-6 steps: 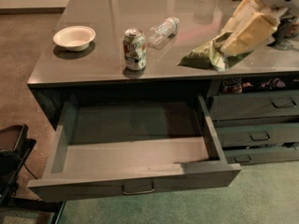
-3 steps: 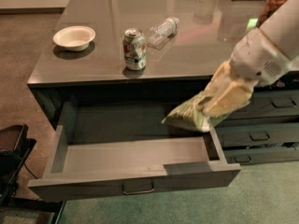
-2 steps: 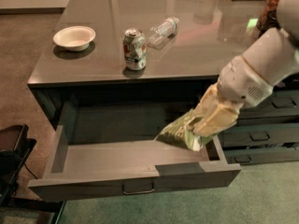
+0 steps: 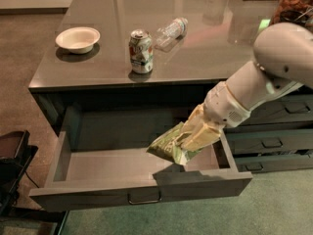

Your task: Place green jalapeno chip bag into top drawer

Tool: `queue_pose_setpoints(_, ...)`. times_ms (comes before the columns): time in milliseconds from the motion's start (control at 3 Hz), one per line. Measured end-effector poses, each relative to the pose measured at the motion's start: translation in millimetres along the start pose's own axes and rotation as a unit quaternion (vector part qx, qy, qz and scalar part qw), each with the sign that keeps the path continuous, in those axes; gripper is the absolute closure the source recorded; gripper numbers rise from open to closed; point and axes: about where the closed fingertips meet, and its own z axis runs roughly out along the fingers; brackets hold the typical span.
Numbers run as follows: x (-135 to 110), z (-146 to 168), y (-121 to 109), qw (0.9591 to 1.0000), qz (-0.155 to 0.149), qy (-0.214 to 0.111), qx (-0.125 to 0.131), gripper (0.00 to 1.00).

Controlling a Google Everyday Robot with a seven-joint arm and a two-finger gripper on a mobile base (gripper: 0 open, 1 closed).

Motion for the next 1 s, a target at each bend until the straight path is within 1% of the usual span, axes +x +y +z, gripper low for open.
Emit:
queue_pose_setpoints(333,2.5,28.3,-33.8,0.9991,-0.011,-0.012,0.038,1.00)
queue_pose_setpoints(667,2.6,28.3,-33.8,0.9991,-0.011,-0.012,0.038,1.00)
queue_pose_setpoints(1000,3.8,36.7,-41.9,0.9981,-0.007,-0.006,0.061,1.00)
